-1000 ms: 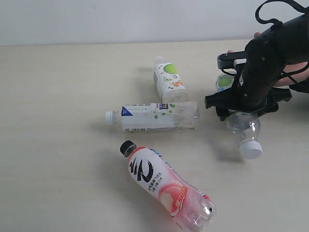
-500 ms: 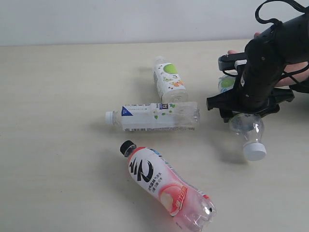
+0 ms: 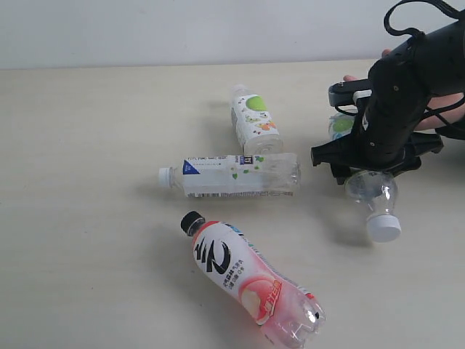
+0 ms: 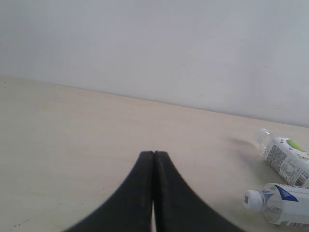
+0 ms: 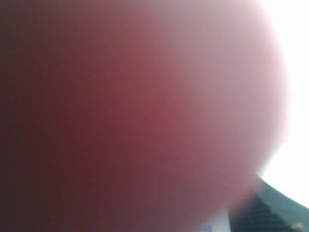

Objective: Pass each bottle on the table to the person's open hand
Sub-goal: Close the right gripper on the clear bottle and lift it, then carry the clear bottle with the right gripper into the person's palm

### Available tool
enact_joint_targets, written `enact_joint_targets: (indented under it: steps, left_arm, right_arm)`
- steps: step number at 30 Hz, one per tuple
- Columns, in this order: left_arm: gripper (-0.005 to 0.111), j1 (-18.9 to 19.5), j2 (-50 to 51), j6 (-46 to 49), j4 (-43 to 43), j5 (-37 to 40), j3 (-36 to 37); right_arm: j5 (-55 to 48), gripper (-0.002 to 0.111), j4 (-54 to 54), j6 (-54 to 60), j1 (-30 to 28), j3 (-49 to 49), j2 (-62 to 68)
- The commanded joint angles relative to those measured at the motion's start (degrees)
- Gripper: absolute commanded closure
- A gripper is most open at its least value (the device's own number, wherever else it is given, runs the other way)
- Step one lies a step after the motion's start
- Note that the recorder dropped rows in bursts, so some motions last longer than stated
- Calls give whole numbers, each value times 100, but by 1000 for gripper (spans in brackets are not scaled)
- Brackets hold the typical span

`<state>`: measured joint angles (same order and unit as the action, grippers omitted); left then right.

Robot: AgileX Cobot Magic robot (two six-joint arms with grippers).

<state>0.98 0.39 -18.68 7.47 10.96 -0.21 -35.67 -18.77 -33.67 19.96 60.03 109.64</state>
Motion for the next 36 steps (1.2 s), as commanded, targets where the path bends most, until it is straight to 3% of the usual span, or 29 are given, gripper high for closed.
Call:
enact_joint_targets:
  steps: [1,14,36]
  left_arm:
    - [107,9,-39,0,-35,-26,21]
    - [107,9,-39,0,-35,-26,21]
    - [107,9,-39,0,-35,-26,21]
  right_arm:
    - [-58,108,-49,21,7,31,-19]
    - [-153,108,-49,96,7,31,-100]
    - [-1347,108,443,848,7,31,-1396]
